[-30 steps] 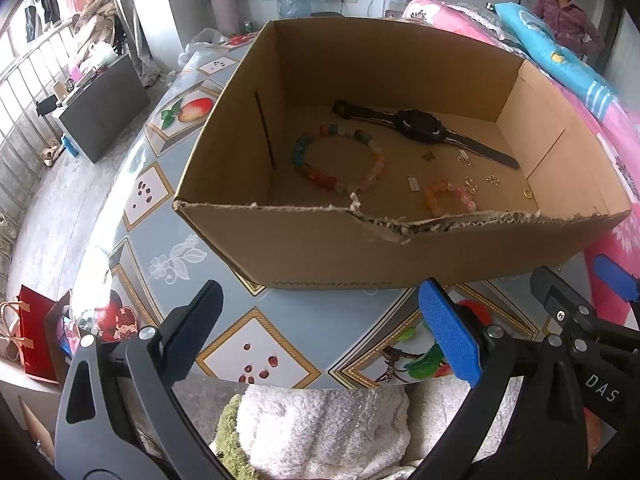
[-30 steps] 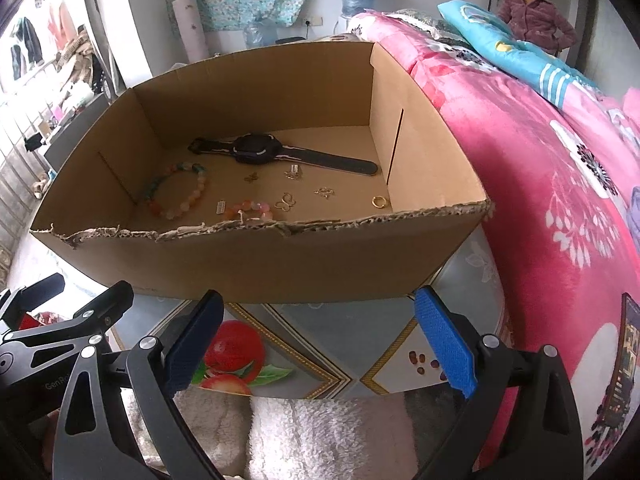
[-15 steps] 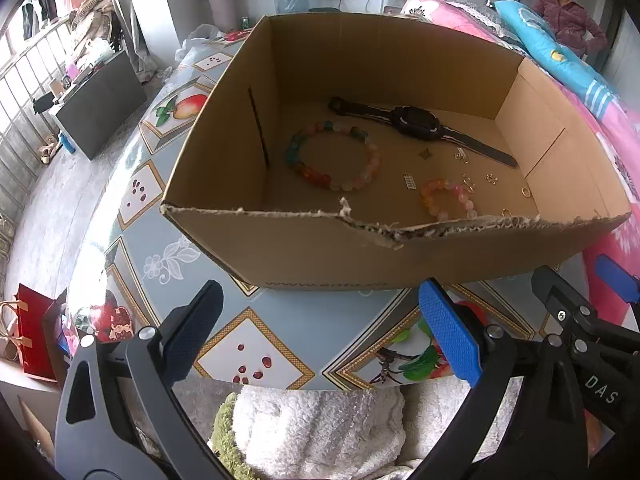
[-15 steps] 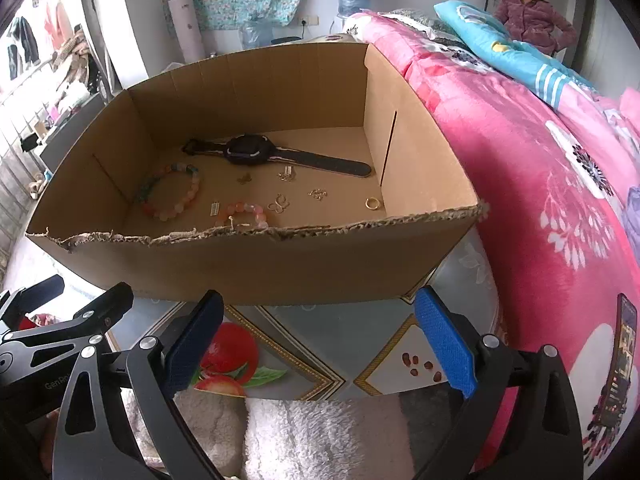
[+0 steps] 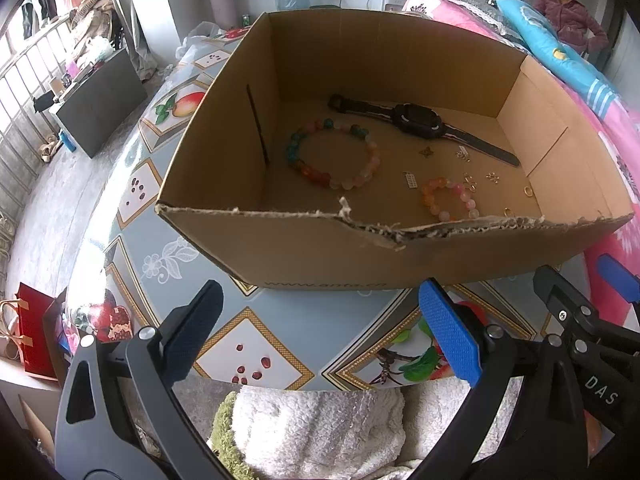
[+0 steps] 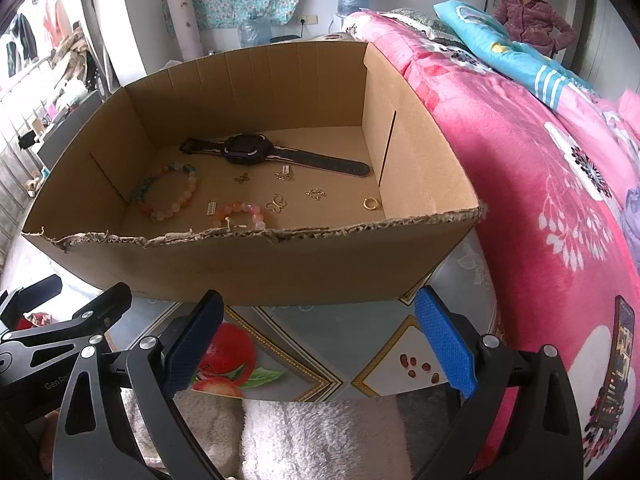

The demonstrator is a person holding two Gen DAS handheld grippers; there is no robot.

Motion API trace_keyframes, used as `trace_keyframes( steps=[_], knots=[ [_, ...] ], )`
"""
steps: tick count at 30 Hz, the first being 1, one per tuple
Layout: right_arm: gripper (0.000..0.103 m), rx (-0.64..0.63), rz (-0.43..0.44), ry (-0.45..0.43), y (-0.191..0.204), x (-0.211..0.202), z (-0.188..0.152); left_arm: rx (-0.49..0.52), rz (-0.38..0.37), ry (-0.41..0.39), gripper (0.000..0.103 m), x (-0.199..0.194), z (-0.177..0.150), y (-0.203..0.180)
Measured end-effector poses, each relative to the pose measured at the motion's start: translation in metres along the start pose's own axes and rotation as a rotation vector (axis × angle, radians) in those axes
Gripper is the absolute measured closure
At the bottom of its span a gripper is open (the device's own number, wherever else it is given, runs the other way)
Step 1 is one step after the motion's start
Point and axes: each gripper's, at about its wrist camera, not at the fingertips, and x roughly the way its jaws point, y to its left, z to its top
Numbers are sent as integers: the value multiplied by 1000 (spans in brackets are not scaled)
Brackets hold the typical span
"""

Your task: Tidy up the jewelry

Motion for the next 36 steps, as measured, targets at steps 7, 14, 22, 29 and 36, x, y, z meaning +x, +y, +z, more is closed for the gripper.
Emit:
trace_keyframes(
  steps=[7,14,22,29,36],
  knots=[
    [9,0,0,2,-1,0,0,0,0,1,8,0,0,0],
    [9,1,1,4,-2,0,0,-3,2,2,8,0,-1,0],
    [9,0,-3,4,-2,-1,0,-2,3,2,8,0,-1,0],
    [9,0,-7,5,-4,-2,1,-3,2,3,8,0,-1,0],
    [9,1,-7,6,-2,-2,1,-5,7,2,8,0,-2,-2]
  ],
)
